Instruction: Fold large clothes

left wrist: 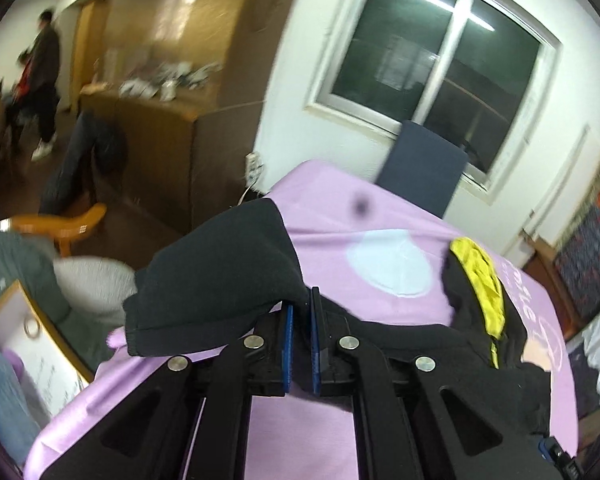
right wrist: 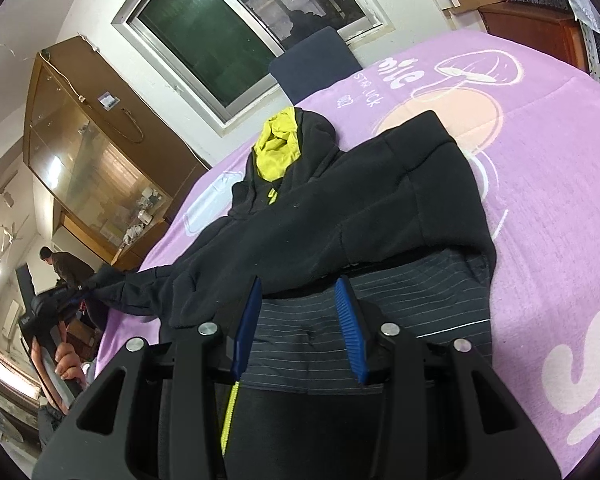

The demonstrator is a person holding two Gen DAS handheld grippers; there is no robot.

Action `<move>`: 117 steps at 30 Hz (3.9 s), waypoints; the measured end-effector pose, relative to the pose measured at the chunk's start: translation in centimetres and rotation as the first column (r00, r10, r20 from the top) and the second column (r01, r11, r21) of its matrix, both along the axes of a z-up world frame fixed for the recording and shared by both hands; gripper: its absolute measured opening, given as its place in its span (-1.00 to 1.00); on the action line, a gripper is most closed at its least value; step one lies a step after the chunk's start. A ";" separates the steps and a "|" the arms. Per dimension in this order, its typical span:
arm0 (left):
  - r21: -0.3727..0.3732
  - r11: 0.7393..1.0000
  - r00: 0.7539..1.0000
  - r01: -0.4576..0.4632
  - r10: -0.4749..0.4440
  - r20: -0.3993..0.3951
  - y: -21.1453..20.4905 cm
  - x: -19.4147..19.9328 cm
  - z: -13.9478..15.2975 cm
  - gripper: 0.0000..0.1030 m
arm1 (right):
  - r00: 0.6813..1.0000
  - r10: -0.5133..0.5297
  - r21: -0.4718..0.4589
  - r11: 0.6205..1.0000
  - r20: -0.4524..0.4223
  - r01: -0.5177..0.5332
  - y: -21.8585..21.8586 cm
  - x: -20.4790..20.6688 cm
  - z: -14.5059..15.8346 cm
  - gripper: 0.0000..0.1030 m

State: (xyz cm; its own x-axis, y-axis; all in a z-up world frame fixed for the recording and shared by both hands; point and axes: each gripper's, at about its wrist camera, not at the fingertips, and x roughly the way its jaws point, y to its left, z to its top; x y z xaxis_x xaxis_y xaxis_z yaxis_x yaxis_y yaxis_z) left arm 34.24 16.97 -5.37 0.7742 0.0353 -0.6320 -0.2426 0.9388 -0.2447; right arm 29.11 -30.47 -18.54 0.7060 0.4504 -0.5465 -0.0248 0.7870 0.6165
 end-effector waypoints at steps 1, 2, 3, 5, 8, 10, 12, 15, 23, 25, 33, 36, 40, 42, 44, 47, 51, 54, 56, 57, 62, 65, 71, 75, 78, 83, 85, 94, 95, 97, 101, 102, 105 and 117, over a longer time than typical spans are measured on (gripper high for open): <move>0.024 1.000 1.000 0.018 -0.018 0.001 -1.1 0.2 0.6 -0.86 | 1.000 0.002 0.007 1.000 0.003 -0.002 0.0 -0.1 0.1 -0.24; 0.047 0.998 0.999 0.039 -0.039 0.003 -2.5 0.3 1.1 -0.86 | 1.000 0.003 0.012 1.000 0.007 -0.003 -0.1 -0.1 0.2 -0.24; 0.075 0.995 0.998 0.067 -0.068 0.004 -4.2 0.4 1.6 -0.86 | 1.000 0.004 0.017 1.000 0.012 -0.005 -0.1 -0.2 0.3 -0.24; 0.130 0.984 0.993 0.120 -0.121 0.002 -7.4 0.6 2.3 -0.86 | 1.000 0.006 0.028 1.000 0.022 -0.006 -0.2 -0.3 0.6 -0.24; 0.224 0.945 0.971 0.239 -0.238 -0.030 -14.2 0.7 2.1 -0.86 | 0.999 0.004 0.048 0.999 0.033 -0.006 -0.5 -0.4 0.9 -0.25; 0.268 0.912 0.950 0.310 -0.304 -0.064 -17.9 0.7 1.0 -0.86 | 0.999 0.000 0.060 0.998 0.039 -0.002 -0.7 -0.5 1.1 -0.24; 0.302 0.867 0.918 0.396 -0.375 -0.126 -22.3 1.0 -1.1 -0.85 | 0.999 -0.011 0.073 0.997 0.042 0.008 -1.1 -0.6 1.2 -0.24; 0.306 0.824 0.876 0.477 -0.415 -0.247 -26.7 1.8 -5.8 -0.77 | 0.998 -0.039 0.098 0.995 0.040 0.035 -2.1 -0.8 1.2 -0.24; 0.364 0.815 0.892 0.452 -0.403 -0.205 -25.3 -1.2 -6.3 0.27 | 0.996 -0.090 0.235 0.968 -0.016 0.091 -4.9 -0.6 -0.2 -0.25; 0.385 0.824 0.909 0.415 -0.384 -0.160 -23.6 -2.3 -4.7 0.35 | 0.996 -0.087 0.238 0.967 -0.019 0.089 -4.8 -0.7 -0.3 -0.24; 0.320 0.901 0.949 0.294 -0.237 -0.207 -13.1 -1.7 -5.4 0.37 | 1.000 -0.020 0.129 0.991 0.014 0.018 -2.2 -0.7 0.8 -0.24; 0.328 0.892 0.943 0.311 -0.247 -0.224 -12.4 -1.4 -6.6 0.38 | 0.999 0.037 0.062 0.997 0.036 -0.039 -0.3 -0.8 1.4 -0.24; 0.343 0.878 0.933 0.335 -0.260 -0.247 -12.7 -0.4 -7.9 0.38 | 0.990 0.137 0.009 0.991 0.043 -0.137 2.7 -0.5 2.4 -0.25; 0.314 0.893 0.933 0.324 -0.246 -0.262 -12.5 0.9 -8.7 0.33 | 0.976 0.213 -0.069 0.975 0.048 -0.210 5.3 -0.1 3.7 -0.25; 0.283 0.910 0.935 0.302 -0.225 -0.275 -12.0 2.0 -9.5 0.14 | 0.956 0.289 -0.177 0.945 0.047 -0.277 8.5 0.6 5.3 -0.25; 0.171 0.934 0.928 0.314 -0.264 -0.261 -11.0 2.3 -10.5 -0.45 | 0.926 0.374 -0.294 0.891 0.045 -0.346 12.5 1.8 7.0 -0.19; 0.172 0.924 0.920 0.343 -0.294 -0.258 -10.5 1.6 -10.4 -0.81 | 0.902 0.431 -0.456 0.806 0.017 -0.377 17.7 4.0 7.6 -0.17; 0.118 0.927 0.911 0.356 -0.316 -0.264 -9.9 1.9 -10.4 -0.79 | 0.892 0.452 -0.543 0.742 -0.028 -0.393 21.2 5.5 6.5 -0.17; 0.080 0.929 0.907 0.362 -0.330 -0.263 -9.4 2.2 -10.3 -0.77 | 0.890 0.452 -0.612 0.689 -0.054 -0.387 23.1 6.6 5.5 -0.17; 0.065 0.929 0.905 0.364 -0.336 -0.262 -9.3 2.2 -10.2 -0.76 | 0.890 0.452 -0.638 0.667 -0.063 -0.385 23.7 7.0 5.2 -0.17; 0.059 0.929 0.903 0.364 -0.337 -0.266 -9.0 2.5 -10.4 -0.53 | 0.886 0.447 -0.741 0.553 -0.120 -0.380 26.2 8.8 3.0 -0.17; 0.066 0.927 0.901 0.370 -0.341 -0.267 -9.1 2.5 -10.3 -0.49 | 0.895 0.430 -0.742 0.561 -0.118 -0.367 25.9 9.5 2.7 -0.71; 0.105 0.913 0.896 0.395 -0.357 -0.264 -10.2 2.1 -10.3 0.02 | 0.979 0.205 -0.359 0.913 -0.004 -0.193 14.0 9.2 6.4 -0.72; 0.173 0.900 0.899 0.400 -0.349 -0.264 -11.6 2.2 -10.5 0.31 | 0.988 0.084 -0.061 0.994 -0.128 -0.092 5.5 8.7 2.9 -0.54; 0.214 0.892 0.901 0.398 -0.337 -0.272 -12.3 2.4 -10.7 0.35 | 0.986 0.044 0.017 0.999 -0.159 -0.042 3.0 8.0 0.8 0.12; 0.265 0.883 0.908 0.388 -0.318 -0.273 -12.8 2.6 -10.7 0.49 | 0.983 0.048 0.082 0.996 -0.176 -0.034 2.2 8.6 -0.6 0.12; 0.272 0.886 0.913 0.376 -0.305 -0.269 -12.5 2.9 -10.6 0.49 | 0.983 0.044 0.105 0.994 -0.178 -0.025 2.1 8.9 -1.0 0.12; 0.206 0.899 0.913 0.386 -0.340 -0.227 -11.5 3.0 -9.9 -0.57 | 0.988 -0.006 0.117 0.993 -0.154 0.024 1.1 7.5 -0.2 0.00; 0.213 0.900 0.916 0.380 -0.334 -0.224 -11.5 2.9 -9.8 -0.64 | 0.988 -0.021 0.118 0.992 -0.156 0.040 0.7 7.0 -0.1 0.00; 0.207 0.902 0.916 0.379 -0.333 -0.225 -11.4 3.0 -9.8 -0.70 | 0.986 -0.032 0.114 0.992 -0.166 0.051 0.5 6.4 -0.2 0.00; 0.175 0.912 0.917 0.372 -0.331 -0.224 -10.8 2.9 -9.8 -0.79 | 0.974 -0.053 0.060 0.996 -0.218 0.068 1.1 6.9 -1.1 0.00; 0.169 0.913 0.916 0.372 -0.332 -0.225 -10.6 2.8 -9.8 -0.79 | 0.969 -0.064 0.061 0.995 -0.238 0.080 1.2 7.2 -1.6 0.00; 0.164 0.915 0.916 0.368 -0.328 -0.229 -10.5 2.9 -9.9 -0.79 | 0.958 -0.091 0.047 0.993 -0.272 0.107 1.3 7.7 -2.4 -0.03; 0.116 0.918 0.909 0.378 -0.345 -0.235 -10.3 3.1 -10.2 -0.33 | 0.965 -0.109 0.038 0.992 -0.240 0.121 1.6 9.3 -2.7 -0.84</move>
